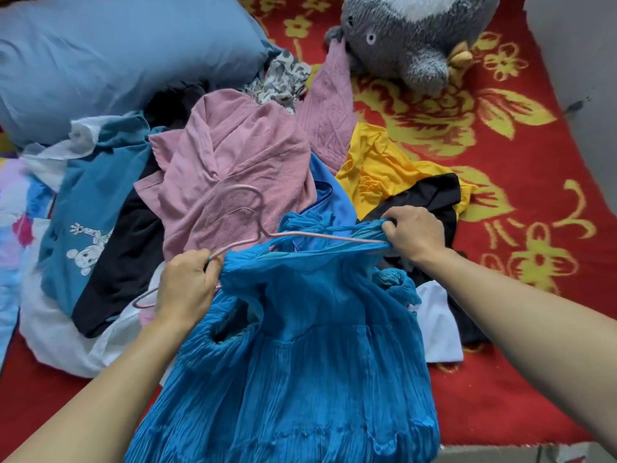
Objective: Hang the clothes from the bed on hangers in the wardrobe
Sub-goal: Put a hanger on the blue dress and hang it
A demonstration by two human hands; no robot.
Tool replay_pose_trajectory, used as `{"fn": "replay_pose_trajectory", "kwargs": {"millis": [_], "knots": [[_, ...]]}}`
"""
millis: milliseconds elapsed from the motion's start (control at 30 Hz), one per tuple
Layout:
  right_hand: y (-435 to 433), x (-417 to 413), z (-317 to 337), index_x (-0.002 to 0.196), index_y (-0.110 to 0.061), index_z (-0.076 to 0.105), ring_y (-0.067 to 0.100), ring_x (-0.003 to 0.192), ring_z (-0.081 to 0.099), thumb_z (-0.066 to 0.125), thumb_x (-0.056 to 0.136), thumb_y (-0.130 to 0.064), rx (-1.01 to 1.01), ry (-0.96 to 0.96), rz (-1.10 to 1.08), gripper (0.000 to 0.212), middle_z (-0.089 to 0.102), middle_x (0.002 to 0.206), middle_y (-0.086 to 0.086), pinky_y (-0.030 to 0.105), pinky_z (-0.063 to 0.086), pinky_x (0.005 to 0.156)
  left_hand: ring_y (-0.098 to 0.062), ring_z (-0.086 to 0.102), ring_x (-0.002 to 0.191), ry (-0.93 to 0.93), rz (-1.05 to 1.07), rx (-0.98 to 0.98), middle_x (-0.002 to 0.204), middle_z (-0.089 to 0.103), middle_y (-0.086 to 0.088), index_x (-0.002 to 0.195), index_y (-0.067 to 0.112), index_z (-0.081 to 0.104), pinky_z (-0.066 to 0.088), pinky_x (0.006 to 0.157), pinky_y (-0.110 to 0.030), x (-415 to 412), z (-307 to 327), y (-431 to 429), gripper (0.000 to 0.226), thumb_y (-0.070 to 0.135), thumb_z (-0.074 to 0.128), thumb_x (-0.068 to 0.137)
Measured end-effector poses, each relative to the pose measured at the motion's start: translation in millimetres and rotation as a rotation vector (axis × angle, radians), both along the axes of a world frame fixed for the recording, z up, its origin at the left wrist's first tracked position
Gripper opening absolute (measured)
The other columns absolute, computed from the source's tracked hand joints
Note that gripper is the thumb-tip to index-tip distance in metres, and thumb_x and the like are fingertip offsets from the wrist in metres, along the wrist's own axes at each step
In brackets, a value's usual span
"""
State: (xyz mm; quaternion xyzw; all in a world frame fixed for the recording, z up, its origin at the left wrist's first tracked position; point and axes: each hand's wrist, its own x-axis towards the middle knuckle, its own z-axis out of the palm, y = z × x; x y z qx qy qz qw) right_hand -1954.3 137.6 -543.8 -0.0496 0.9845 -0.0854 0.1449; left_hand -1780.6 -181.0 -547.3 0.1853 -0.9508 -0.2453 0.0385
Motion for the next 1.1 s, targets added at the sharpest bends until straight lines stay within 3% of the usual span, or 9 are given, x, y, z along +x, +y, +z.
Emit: {"fn": "replay_pose_trajectory", "kwargs": {"millis": [100,233,333,400,500,600,667,933,1100], "knots": [[-7,12,-2,0.106,-0.027,0.072,0.033,0.094,0.062,0.052,0.089,-0.028,-0.059,0.104,0.012,0.026,0.068,0.103,0.005,0.038,0.048,0.075,-0.039,0.054,0.068,-0.049,-0.068,-0.141,0.065,0.054,-0.019,0.061,0.005,0.049,0.042,0.059,-0.045,3,-2,8,0.036,0.021,0.065,0.089],[-32,14,8,0.083,-0.015,0.073,0.019,0.071,0.056,0.061,0.08,-0.024,-0.557,-0.335,-0.238,0.016,0.061,0.073,0.002,0.026,0.045,0.06,-0.033,0.05,0.065,-0.014,-0.157,-0.041,0.061,0.046,-0.008,0.059,0.014,0.041,0.039,0.059,-0.042,6,-1,17,0.037,0.04,0.047,0.086],[-41,11,18,0.117,-0.03,0.065,0.022,0.106,0.054,0.057,0.08,-0.045,-0.094,-0.258,0.138,0.041,0.06,0.11,-0.001,0.037,0.045,0.086,-0.026,0.04,0.059,0.061,-0.158,0.076,0.057,0.035,0.001,0.058,0.021,0.032,0.032,0.058,-0.037,0,7,21,0.036,0.044,0.041,0.083],[-49,16,31,0.13,-0.032,0.056,0.022,0.125,0.045,0.052,0.088,-0.039,-0.098,-0.073,0.298,0.043,0.053,0.134,-0.003,0.04,0.037,0.1,-0.023,0.036,0.058,0.09,-0.12,0.138,0.055,0.03,0.006,0.056,0.024,0.027,0.024,0.058,-0.033,-5,14,24,0.038,0.037,0.049,0.085],[-65,28,48,0.096,-0.023,0.071,0.009,0.089,0.061,0.049,0.097,-0.038,-0.44,-0.08,0.394,0.027,0.071,0.094,-0.003,0.033,0.041,0.078,-0.024,0.036,0.059,0.092,-0.064,0.189,0.054,0.033,0.003,0.055,0.02,0.032,0.021,0.058,-0.034,-13,23,21,0.042,0.022,0.06,0.087],[-64,35,59,0.061,-0.01,0.056,0.005,0.05,0.041,0.052,0.092,-0.054,-0.623,-0.132,0.379,0.054,0.049,0.052,-0.001,0.032,0.032,0.054,-0.027,0.041,0.061,0.04,-0.032,0.171,0.055,0.039,0.001,0.06,0.007,0.045,0.029,0.058,-0.036,-11,26,-2,0.036,0.026,0.058,0.088],[-57,30,72,0.056,-0.009,0.046,0.007,0.051,0.03,0.058,0.089,-0.054,-0.643,-0.034,0.34,0.056,0.034,0.051,-0.005,0.034,0.026,0.052,-0.029,0.045,0.061,-0.007,-0.03,0.111,0.055,0.044,0.003,0.063,0.012,0.048,0.036,0.058,-0.038,-6,32,-18,0.032,0.035,0.055,0.085],[-61,28,187,0.059,0.002,0.054,0.005,0.05,0.027,0.065,0.089,-0.043,-0.747,0.104,0.299,0.054,0.032,0.05,-0.005,0.03,0.024,0.049,-0.025,0.049,0.071,0.125,-0.161,0.117,0.073,0.056,-0.002,0.074,0.013,0.056,0.037,0.063,-0.037,-27,144,-9,0.03,0.037,0.054,0.093],[-72,50,286,0.082,-0.001,0.07,0.013,0.051,0.028,0.065,0.091,-0.027,-0.876,-0.141,0.345,0.028,0.037,0.056,0.001,0.026,0.019,0.046,-0.023,0.044,0.066,0.132,-0.174,0.066,0.064,0.045,0.001,0.058,0.017,0.05,0.029,0.061,-0.035,0,235,-26,0.04,0.044,0.054,0.088]]}}
